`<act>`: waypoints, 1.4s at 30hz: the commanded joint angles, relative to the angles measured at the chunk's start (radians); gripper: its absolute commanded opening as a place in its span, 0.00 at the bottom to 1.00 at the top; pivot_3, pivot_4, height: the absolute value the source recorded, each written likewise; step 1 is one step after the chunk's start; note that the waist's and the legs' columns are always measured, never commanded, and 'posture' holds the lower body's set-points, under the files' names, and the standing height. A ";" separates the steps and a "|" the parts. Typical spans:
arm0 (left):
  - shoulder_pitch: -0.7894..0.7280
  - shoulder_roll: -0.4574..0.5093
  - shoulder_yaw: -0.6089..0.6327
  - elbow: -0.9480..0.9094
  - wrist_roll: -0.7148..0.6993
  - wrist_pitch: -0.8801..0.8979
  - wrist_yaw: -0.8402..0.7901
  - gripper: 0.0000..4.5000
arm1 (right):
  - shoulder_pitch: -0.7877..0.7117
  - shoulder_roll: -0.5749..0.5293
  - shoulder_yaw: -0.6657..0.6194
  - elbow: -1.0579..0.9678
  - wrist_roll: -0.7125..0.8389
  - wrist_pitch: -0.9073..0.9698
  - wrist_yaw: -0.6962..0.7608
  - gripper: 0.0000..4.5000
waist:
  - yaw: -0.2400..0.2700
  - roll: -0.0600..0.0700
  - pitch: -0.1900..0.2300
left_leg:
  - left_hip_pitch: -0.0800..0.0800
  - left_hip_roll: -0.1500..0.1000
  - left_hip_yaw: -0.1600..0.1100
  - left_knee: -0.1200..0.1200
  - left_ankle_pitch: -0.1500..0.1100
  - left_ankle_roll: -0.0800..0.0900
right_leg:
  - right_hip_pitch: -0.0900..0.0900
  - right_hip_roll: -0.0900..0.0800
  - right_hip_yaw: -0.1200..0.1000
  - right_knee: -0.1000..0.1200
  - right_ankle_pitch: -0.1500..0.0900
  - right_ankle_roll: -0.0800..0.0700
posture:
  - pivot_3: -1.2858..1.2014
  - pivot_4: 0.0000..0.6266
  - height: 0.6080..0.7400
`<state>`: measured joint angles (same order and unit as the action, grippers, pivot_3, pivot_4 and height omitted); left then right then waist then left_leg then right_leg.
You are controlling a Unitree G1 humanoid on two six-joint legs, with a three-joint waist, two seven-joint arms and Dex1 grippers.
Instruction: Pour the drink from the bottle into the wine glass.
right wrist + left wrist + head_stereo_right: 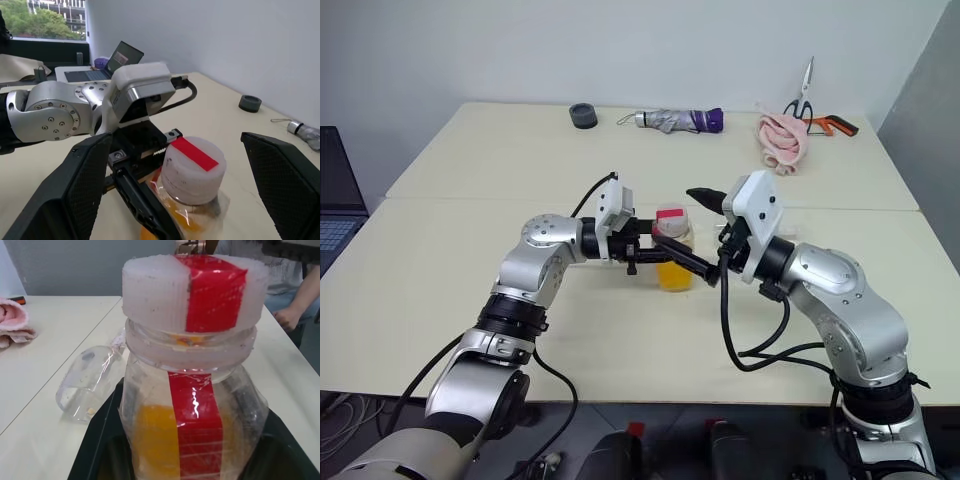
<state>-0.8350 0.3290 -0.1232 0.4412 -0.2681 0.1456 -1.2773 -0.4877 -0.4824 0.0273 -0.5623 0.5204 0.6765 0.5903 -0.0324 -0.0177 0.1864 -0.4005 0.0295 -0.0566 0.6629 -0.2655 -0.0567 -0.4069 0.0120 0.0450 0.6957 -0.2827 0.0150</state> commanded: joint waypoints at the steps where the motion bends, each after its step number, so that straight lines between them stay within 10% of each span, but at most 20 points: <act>1: -0.029 0.007 0.022 -0.037 -0.026 -0.009 -0.005 0.40 | -0.001 -0.003 -0.033 0.000 0.009 -0.024 -0.001 0.99 | 0.000 0.000 0.000 | 0.000 0.000 0.000 0.000 0.000 0.000 | 0.000 0.000 0.000 0.000 0.000 0.000 | 0.52 0.24 1.00; 36: -0.029 0.006 0.018 -0.046 -0.030 -0.003 -0.027 0.40 | -0.124 0.059 0.055 0.195 -0.009 -0.053 0.055 1.00 | 0.000 0.000 0.000 | 0.000 0.000 0.000 0.000 0.000 0.000 | 0.000 0.000 0.000 0.000 0.000 0.000 | 0.52 0.24 1.00; 42: -0.027 0.006 0.018 -0.048 -0.029 -0.004 -0.025 0.40 | -0.136 0.074 0.059 0.210 -0.019 -0.057 0.052 0.66 | 0.000 0.000 0.000 | 0.000 0.000 0.000 0.000 0.000 0.000 | 0.000 0.000 0.000 0.000 0.000 0.000 | 0.52 0.24 1.00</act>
<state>-0.8363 0.3323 -0.1194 0.4373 -0.2781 0.1651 -1.2995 -0.6054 -0.4133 0.0978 -0.3411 0.4945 0.6419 0.6339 -0.0328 -0.0177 0.1864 -0.4004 0.0297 -0.0567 0.6630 -0.2655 -0.0567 -0.4069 0.0120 0.0448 0.6958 -0.2826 0.0150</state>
